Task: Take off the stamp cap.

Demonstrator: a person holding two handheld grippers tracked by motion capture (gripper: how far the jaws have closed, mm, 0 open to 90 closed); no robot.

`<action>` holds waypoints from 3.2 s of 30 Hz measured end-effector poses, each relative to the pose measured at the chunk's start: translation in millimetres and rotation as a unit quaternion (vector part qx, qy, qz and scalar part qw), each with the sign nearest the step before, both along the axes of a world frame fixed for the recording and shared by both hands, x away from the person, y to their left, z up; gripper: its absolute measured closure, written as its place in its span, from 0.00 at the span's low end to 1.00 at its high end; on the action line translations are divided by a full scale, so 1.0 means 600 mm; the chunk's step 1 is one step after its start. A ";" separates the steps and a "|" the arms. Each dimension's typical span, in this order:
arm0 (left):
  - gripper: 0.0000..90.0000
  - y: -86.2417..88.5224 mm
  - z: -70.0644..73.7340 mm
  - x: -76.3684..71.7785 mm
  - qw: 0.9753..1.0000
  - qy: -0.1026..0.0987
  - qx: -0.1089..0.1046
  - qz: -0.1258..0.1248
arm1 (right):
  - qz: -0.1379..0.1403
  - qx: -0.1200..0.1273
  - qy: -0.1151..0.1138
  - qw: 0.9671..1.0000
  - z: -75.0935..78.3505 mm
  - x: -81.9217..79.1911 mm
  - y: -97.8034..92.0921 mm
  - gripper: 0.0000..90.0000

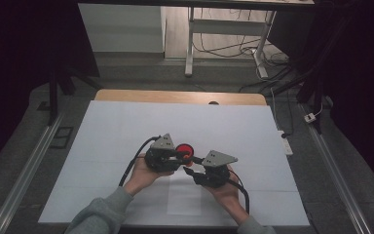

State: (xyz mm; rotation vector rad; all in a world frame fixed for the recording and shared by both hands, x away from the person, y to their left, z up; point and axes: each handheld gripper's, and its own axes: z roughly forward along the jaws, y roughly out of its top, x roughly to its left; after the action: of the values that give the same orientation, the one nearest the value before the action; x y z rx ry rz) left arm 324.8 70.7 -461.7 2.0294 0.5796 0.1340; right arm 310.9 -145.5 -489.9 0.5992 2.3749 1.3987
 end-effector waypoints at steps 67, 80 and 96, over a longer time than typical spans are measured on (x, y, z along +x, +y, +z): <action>0.80 0.013 0.006 0.001 1.000 -0.005 -0.008 0.009 | -0.031 -0.021 -0.009 0.999 -0.009 0.002 -0.015 0.71; 0.80 0.016 0.006 0.002 1.000 -0.006 -0.009 0.012 | -0.048 -0.018 -0.006 0.999 -0.008 0.001 -0.040 0.71; 0.80 0.020 0.008 0.002 1.000 -0.007 -0.009 0.013 | -0.082 -0.014 -0.001 0.997 -0.012 -0.005 -0.098 0.71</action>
State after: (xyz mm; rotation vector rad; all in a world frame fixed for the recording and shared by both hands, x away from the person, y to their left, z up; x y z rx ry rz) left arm 325.9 82.6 -457.0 2.0021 0.5963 0.1564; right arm 308.0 -204.3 -496.9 0.7663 2.2829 1.2932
